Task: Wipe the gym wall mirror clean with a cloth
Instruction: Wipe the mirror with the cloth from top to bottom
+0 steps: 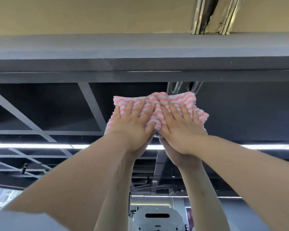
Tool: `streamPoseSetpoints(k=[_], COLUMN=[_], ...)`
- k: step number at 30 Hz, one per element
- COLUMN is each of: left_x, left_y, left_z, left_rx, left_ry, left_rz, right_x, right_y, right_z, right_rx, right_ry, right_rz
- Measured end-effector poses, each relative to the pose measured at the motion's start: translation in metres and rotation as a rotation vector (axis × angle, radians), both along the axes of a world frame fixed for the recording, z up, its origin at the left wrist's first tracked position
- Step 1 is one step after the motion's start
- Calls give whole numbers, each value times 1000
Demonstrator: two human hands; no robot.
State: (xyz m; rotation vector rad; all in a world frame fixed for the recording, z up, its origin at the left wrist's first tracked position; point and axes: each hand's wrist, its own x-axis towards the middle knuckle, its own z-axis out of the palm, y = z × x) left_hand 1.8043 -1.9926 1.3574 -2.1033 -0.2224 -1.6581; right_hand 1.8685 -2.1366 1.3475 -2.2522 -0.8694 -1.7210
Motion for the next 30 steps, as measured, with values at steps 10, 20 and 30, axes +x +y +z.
streamPoseSetpoints(k=[10, 20, 30], left_x=[-6, -25, -14], left_y=[19, 79, 86], left_z=[71, 145, 151], left_rx=[-41, -76, -218], left_ry=[-46, -161, -291], left_rz=[-50, 69, -80], right_x=[-16, -50, -37], right_y=[19, 82, 70], right_z=[71, 149, 156], right_rx=[64, 98, -5], right_ry=[22, -52, -123], right_rz=[24, 28, 61])
